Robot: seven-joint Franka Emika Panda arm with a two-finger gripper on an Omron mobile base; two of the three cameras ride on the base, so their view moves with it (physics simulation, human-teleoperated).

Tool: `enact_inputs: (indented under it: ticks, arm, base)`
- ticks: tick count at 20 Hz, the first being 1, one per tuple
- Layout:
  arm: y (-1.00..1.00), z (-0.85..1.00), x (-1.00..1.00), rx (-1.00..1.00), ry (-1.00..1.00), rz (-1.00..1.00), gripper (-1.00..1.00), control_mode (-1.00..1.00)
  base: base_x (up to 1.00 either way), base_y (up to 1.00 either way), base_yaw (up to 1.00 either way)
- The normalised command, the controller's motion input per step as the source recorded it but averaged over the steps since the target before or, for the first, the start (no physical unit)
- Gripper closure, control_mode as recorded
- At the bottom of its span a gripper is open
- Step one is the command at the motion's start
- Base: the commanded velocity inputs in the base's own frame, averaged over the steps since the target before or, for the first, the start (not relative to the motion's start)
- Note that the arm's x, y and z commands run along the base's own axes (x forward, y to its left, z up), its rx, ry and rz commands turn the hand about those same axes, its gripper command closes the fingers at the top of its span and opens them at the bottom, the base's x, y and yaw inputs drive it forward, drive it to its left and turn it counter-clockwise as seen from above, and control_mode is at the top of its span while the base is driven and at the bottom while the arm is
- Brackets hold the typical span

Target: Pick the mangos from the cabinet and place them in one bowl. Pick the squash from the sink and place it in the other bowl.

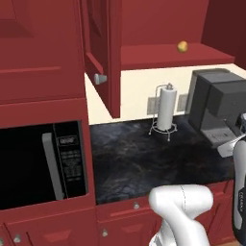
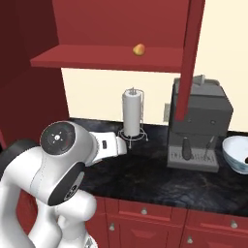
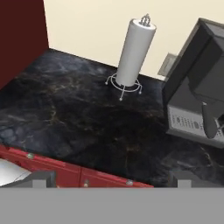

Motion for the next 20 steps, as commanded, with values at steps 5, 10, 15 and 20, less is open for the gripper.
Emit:
enact_inputs:
  ticks: [5, 10, 15, 20]
  arm:
    - [0.00, 0.00, 0.00, 0.00, 0.00, 0.00, -1.00, 1.00]
    - [0.10, 0.11, 0.31, 0.01, -0.04, -0.03, -1.00, -1.00]
    - [0.13, 0.47, 0.28, 0.02, -0.06, -0.10, -1.00, -1.00]
    - [0.02, 0.66, 0.26, 0.01, -0.01, -0.13, -1.00, -1.00]
  base:
    - [0.52, 0.02, 0.00]
    - [0.08, 0.02, 0.00]
    - [0.00, 0.00, 0.00]
    - [0.00, 0.00, 0.00]
